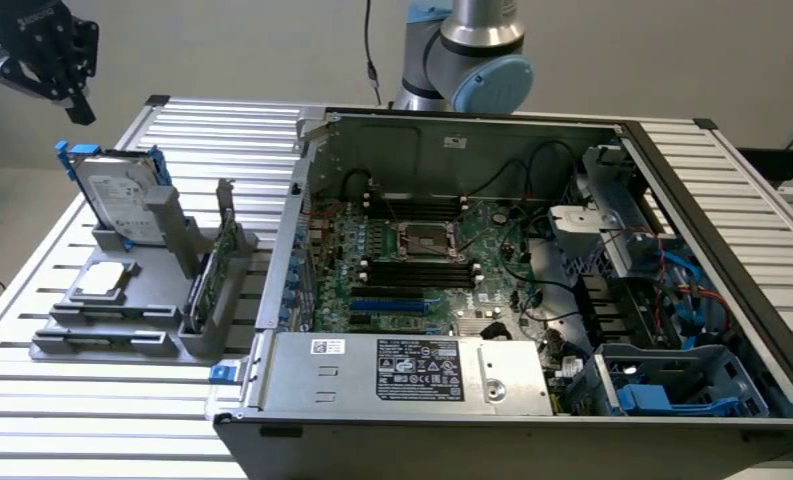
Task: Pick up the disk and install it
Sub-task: 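Pick up the disk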
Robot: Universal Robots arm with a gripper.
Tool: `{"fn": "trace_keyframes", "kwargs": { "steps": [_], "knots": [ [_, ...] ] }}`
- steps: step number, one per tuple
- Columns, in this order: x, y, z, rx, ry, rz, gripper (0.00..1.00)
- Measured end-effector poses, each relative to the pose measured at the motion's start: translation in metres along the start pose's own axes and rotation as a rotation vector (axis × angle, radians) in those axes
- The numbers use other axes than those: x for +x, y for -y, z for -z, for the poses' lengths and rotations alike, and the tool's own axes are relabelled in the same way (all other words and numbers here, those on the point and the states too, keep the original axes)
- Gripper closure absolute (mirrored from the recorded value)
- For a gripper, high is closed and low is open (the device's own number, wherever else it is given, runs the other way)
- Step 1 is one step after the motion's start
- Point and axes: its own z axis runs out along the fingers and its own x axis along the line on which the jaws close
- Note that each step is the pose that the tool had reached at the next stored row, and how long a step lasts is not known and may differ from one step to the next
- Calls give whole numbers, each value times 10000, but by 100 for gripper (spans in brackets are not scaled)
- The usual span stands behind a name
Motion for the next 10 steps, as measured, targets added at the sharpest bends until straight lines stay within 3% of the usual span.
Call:
{"fn": "trace_keyframes", "kwargs": {
  "steps": [10],
  "knots": [
    [0,0,0,11,46,1814,89]
  ]
}}
